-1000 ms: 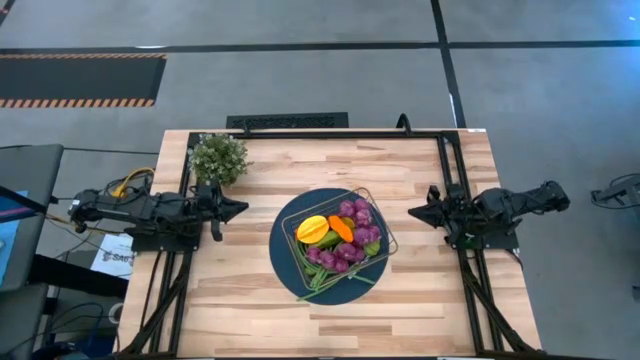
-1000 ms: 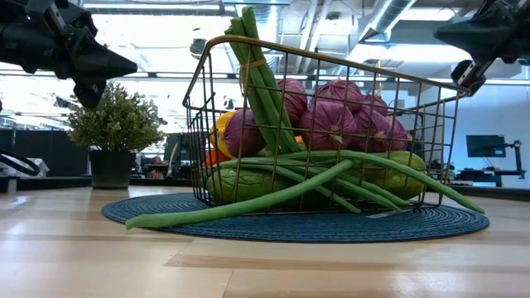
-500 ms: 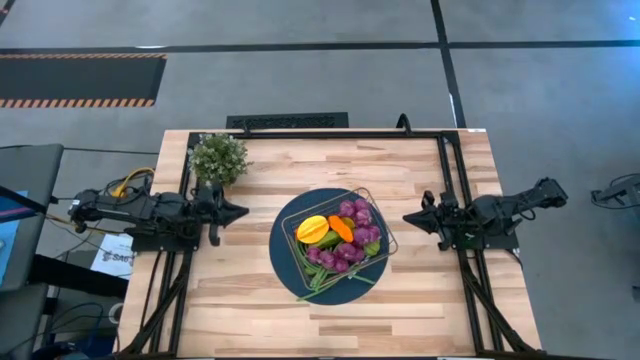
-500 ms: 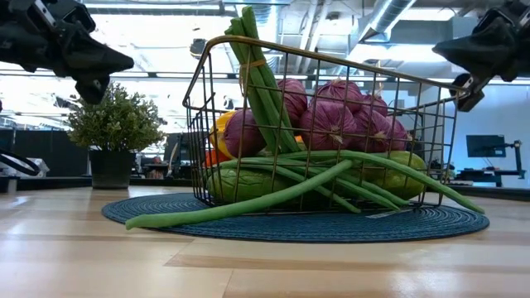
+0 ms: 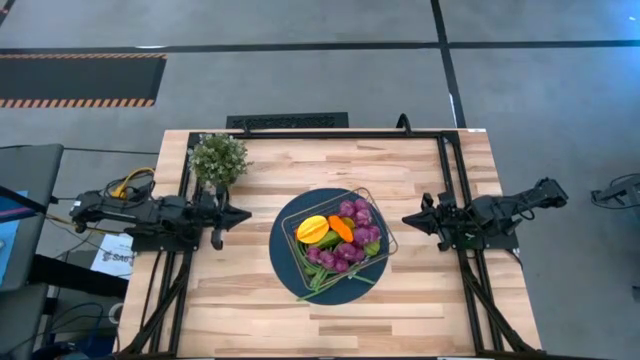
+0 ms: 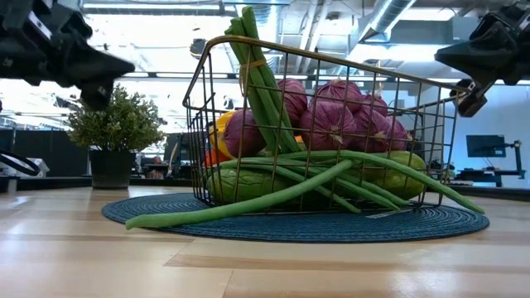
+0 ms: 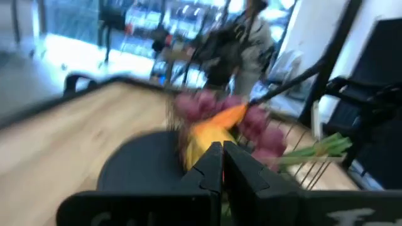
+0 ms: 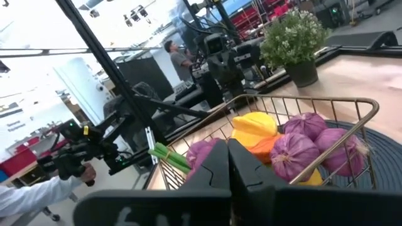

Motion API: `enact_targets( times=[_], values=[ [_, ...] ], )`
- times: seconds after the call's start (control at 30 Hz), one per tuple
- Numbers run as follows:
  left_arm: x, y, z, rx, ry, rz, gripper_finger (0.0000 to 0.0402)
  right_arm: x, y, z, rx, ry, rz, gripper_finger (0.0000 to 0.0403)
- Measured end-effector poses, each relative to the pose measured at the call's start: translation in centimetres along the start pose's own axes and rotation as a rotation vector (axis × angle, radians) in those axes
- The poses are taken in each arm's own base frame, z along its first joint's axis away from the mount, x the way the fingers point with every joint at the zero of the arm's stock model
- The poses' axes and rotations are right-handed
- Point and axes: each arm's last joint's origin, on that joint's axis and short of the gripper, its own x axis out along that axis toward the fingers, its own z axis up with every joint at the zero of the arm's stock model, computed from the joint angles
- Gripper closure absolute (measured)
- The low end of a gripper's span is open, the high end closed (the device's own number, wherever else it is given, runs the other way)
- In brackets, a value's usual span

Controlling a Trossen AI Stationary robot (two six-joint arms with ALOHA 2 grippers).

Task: Build produce basket
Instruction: Return to Home Position

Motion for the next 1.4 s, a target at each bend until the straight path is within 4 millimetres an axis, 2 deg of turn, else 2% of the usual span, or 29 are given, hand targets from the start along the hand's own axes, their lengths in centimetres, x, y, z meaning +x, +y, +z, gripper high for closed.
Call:
enact_targets(
  times=[0.3, 0.93, 1.4],
  values=[
    [-0.02, -0.24, -0.24, 0.04, 0.043, -0.095, 0.0401, 0.0, 0.01, -0.01, -0.029, 0.002, 0.003, 0.0402],
    [-0.01, -0.23, -0.24, 0.125, 0.039, -0.093, 0.0401, 0.06, -0.16, -0.37, -0.163, 0.048, -0.014, 0.0401],
    [-0.01, -0.24, -0.24, 0.105, 0.04, -0.093, 0.0401, 0.12, -0.21, -0.48, -0.165, 0.059, -0.021, 0.037]
  ],
)
